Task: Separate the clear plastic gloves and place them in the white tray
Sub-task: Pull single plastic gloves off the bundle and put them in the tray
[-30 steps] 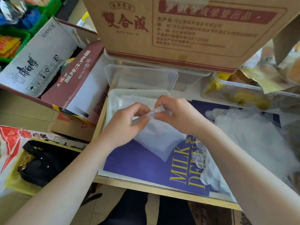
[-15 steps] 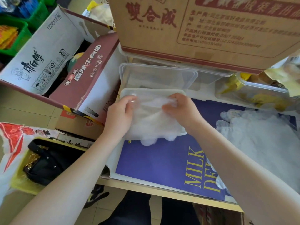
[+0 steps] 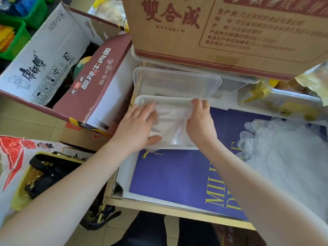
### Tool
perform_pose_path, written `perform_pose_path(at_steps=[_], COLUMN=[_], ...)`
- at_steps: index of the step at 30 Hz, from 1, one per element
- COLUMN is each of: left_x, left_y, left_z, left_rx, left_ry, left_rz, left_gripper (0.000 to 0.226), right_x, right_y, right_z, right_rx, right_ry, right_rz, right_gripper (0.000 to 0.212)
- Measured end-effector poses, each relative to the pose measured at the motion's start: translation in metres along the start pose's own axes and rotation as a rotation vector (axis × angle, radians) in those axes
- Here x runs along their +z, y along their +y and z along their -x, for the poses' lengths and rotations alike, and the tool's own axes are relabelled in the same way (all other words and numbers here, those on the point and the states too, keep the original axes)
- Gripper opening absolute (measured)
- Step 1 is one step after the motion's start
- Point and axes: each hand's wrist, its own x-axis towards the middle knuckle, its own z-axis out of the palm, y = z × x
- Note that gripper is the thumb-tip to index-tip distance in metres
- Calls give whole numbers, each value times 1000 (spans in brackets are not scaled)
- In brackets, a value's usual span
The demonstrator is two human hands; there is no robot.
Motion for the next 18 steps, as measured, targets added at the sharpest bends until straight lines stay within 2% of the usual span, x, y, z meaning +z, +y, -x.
perform_pose_path(at_steps=[3,4,6,8,11,14,18], left_x=[0,0,1,2,8,5,1], left_y=[1,1,2,3,1,4,7], left_z=[-6,-8,-11,-14,-14,-18,-21], left_rx=[-34,-31,-12,-1,4,-11,-69], left_ry=[-44,-52,-70,-68,-103,-130,-150], left_rz=[-24,-35,-44,-62,-124,-239,-345], left_gripper=[88,92,93,92,95,108,113], right_x=[9,10,10,9,9,4,-5], right_y=[1,-1,-4,-3,2,14,35], right_z=[11,14,15,11,0,-7,-7], right_rx=[-338,-419,-509,-494,-449,-375,-456], right_ry=[131,96,-103,-273,-372,-353,-215], right_rz=[304,347,432,462,473,558,835], right_gripper=[63,63,62,67,78,76,71])
